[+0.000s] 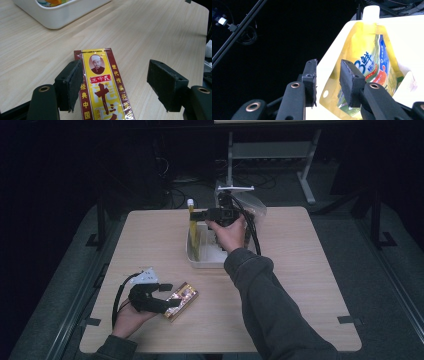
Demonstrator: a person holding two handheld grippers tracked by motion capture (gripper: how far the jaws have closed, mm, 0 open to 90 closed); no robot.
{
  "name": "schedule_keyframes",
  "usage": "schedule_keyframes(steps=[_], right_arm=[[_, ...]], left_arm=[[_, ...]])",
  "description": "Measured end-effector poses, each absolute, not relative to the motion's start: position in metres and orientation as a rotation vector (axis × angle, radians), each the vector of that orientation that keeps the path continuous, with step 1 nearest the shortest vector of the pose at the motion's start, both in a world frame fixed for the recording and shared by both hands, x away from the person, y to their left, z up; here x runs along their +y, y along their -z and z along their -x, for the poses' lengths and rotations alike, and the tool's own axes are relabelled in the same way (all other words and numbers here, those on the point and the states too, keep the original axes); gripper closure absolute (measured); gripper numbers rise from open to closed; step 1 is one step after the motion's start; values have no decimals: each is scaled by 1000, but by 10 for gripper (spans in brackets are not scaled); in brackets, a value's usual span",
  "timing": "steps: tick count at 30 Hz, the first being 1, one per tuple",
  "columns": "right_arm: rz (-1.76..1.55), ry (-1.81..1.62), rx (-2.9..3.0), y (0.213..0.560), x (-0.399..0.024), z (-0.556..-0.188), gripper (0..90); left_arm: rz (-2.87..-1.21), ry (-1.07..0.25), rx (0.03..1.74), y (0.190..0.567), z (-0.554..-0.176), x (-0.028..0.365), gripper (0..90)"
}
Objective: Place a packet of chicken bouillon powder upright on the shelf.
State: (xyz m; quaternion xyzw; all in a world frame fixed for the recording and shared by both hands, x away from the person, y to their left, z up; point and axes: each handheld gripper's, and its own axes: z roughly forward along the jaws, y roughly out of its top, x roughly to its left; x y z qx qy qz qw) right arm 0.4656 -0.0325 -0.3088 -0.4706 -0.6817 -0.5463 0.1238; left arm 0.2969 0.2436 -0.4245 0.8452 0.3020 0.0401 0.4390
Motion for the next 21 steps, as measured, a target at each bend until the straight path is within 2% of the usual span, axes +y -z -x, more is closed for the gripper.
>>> schedule_keyframes(steps=[21], right_arm=[[1278, 1593, -1961, 304, -38, -450, 552]], left_arm=[[-2108, -111, 753, 427, -298, 248, 272]])
